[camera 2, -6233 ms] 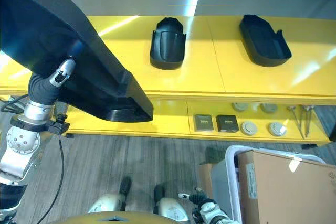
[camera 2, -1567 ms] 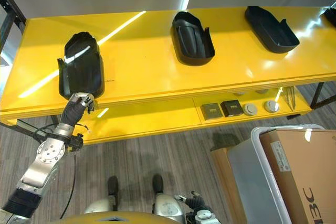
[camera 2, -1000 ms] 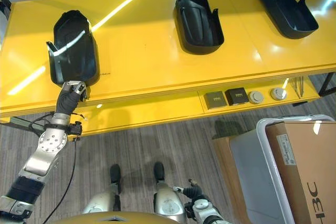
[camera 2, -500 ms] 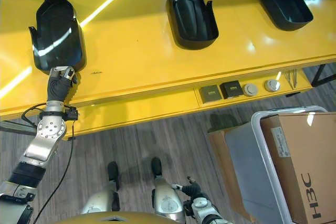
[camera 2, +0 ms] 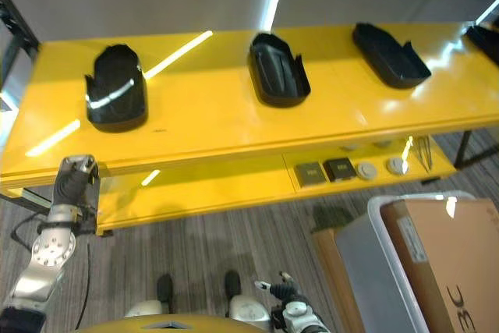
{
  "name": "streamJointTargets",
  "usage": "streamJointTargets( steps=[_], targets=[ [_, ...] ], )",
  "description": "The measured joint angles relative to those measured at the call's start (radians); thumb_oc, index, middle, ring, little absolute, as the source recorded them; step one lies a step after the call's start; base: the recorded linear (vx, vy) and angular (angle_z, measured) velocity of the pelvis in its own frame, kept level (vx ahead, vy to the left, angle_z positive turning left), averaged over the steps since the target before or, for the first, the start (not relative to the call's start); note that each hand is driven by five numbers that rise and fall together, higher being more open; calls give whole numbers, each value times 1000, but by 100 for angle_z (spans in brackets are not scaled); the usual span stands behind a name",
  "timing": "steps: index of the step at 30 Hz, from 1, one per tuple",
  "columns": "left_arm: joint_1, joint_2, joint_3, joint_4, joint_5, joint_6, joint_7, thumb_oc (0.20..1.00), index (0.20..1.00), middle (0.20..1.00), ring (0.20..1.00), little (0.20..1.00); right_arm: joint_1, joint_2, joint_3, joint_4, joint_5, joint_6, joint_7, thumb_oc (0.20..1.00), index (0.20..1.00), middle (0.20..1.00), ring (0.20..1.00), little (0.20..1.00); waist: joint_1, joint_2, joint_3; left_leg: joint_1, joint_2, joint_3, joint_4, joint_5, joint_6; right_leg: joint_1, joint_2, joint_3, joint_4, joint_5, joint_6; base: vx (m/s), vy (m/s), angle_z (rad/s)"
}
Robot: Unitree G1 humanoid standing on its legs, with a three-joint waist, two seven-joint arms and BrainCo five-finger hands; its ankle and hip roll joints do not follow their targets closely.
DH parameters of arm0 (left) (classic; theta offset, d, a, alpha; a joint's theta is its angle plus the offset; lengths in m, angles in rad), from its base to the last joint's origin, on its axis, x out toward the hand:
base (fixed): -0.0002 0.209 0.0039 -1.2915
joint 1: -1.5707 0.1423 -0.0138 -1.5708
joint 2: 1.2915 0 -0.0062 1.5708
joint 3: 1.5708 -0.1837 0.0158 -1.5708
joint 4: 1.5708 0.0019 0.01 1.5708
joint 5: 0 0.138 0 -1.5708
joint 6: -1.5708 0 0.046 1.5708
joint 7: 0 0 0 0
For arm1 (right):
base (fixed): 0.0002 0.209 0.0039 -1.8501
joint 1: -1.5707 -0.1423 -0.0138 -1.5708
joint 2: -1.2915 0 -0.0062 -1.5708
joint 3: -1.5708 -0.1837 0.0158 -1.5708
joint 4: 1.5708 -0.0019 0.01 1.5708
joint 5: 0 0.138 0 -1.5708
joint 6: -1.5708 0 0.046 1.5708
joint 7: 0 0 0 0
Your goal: Move parts from the plastic box to the shelf.
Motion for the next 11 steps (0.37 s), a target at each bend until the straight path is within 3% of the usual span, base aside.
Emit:
streamJointTargets(
  steps=[1, 2, 6, 11],
  targets=[
    [1, 6, -39, 71, 23, 9, 2, 702, 702, 702, 702, 702, 19, 6, -1, 16, -1, 0, -6, 1000, 1000, 1000, 1000, 1000, 11, -6, -21, 1, -1, -17, 0, -3, 3, 8, -1, -23, 0, -11, -2, -15, -5, 48],
    [6, 6, -47, 95, 34, 12, 3, 1000, 1000, 1000, 1000, 1000, 18, 7, -6, 30, -1, 0, -9, 1000, 1000, 1000, 1000, 1000, 26, -10, -27, 0, -1, -24, 0, -3, 4, 11, -1, -29, 0, -18, -5, -9, 13, 32],
    [36, 7, -121, 225, 121, 20, 23, 1000, 1000, 1000, 1000, 1000, 39, 22, -40, 72, 12, -1, -31, 1000, 1000, 1000, 1000, 1000, 50, -10, -39, 13, -14, -69, 0, -1, 1, 49, -10, -73, 0, -23, -2, 6, 24, 30],
    [101, 17, -128, 444, 237, 31, 86, 1000, 1000, 1000, 1000, 1000, 81, 29, -40, 85, 20, -8, -51, 1000, 1000, 1000, 1000, 1000, 91, -13, -68, 18, -25, -90, -5, -7, 0, 64, -22, -93, 0, -41, 3, 23, 40, 17]
  ],
)
